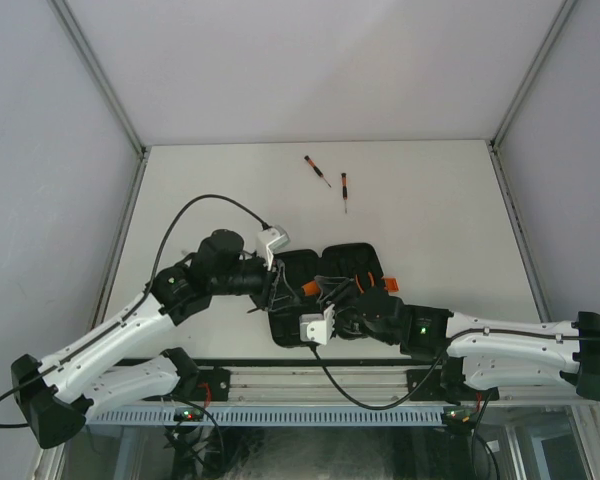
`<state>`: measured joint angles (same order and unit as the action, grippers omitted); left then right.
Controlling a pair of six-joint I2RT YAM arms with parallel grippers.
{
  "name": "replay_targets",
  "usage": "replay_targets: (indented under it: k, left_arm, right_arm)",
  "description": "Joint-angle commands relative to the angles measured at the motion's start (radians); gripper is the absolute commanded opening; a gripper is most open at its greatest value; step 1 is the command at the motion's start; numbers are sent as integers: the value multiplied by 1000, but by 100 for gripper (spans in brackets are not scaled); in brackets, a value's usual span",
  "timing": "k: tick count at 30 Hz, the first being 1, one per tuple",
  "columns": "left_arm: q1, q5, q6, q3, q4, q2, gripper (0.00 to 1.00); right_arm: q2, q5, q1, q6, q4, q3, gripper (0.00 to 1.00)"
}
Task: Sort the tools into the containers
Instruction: Pick up the screwdriver from the center of the board.
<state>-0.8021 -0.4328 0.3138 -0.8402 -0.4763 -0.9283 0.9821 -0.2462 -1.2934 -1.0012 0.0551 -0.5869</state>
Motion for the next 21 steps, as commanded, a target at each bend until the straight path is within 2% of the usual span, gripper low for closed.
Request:
replay_targets:
  k: [1,7,8,15,21]
  left_arm:
    - [-5,-35,-27,-63,12,-7,27]
    - [-6,-34,-27,-65,8,-14,1]
    - [-6,-32,-27,-66,9,-14,0]
    - [-5,30,-28,-64,1,5,0]
    - [-5,86,-20,-58,9,25,0]
  right_arm:
    - [-17,-8,-14,-8,49,-20,8]
    - [-27,-1,-15,6,37,-20,17]
    - [-29,-1,-15,11,33,-20,20]
    - [-67,5,-15,69,14,-21,57]
    - [-111,-5,-14,154,21,-17,63]
